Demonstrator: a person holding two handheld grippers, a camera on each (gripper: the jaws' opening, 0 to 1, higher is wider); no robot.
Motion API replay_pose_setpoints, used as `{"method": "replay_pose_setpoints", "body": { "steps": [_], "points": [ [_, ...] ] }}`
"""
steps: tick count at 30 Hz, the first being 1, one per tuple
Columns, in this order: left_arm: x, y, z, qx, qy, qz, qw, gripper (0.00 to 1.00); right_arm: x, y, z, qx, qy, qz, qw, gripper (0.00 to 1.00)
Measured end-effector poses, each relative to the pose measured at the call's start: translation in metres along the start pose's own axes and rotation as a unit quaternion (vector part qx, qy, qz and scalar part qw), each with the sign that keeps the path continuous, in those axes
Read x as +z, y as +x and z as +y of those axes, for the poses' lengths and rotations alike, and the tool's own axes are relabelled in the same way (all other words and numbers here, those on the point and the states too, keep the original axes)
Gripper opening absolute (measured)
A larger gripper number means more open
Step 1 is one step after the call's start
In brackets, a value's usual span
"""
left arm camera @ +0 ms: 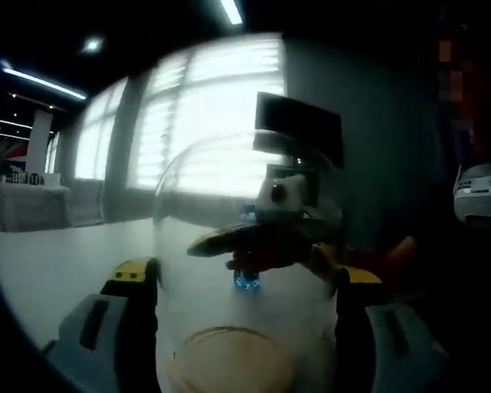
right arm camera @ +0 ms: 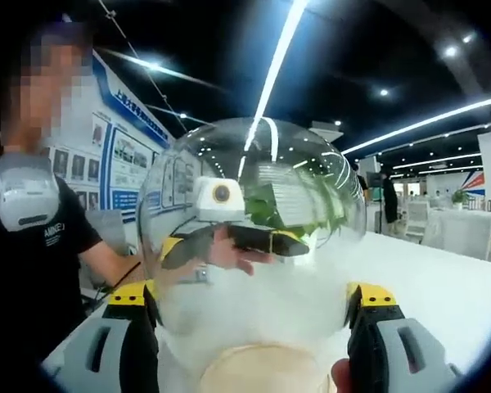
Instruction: Open the cover put in the Mizone put the cover back on
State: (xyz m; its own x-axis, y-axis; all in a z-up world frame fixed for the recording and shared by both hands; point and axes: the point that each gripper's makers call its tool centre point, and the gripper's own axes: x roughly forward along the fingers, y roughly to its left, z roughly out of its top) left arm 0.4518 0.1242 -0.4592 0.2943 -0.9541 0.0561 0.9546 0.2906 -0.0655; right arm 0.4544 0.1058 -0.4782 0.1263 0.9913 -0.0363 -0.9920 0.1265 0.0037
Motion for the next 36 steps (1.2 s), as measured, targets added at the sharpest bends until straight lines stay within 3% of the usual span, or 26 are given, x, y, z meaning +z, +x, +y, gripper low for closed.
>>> {"method": "replay_pose_setpoints", "body": {
  "steps": [10,15,24,29,36],
  "points": [
    [0.001,0.001,-0.003,0.008,0.001,-0.001,1.0000,0.77,0.000,0.000,0.005,-0.010,-0.001,-0.005,0.9999,0.90],
    [-0.001,0.000,-0.010,0.008,0.009,0.023,0.9997,0.77,0.001,-0.001,0.012,-0.014,-0.002,-0.014,0.9998,0.90],
    [-0.004,-0.003,-0.026,0.015,0.030,0.070,0.9970,0.78,0.000,-0.001,0.026,-0.017,-0.022,0.006,0.9996,0.90],
    [-0.005,-0.004,-0.028,0.016,0.028,0.075,0.9967,0.79,-0.001,-0.002,0.029,-0.020,-0.023,0.016,0.9994,0.90],
    [-0.006,-0.006,-0.035,0.025,0.034,0.106,0.9935,0.79,-0.003,-0.001,0.037,-0.019,-0.035,0.043,0.9983,0.90]
  ]
}}
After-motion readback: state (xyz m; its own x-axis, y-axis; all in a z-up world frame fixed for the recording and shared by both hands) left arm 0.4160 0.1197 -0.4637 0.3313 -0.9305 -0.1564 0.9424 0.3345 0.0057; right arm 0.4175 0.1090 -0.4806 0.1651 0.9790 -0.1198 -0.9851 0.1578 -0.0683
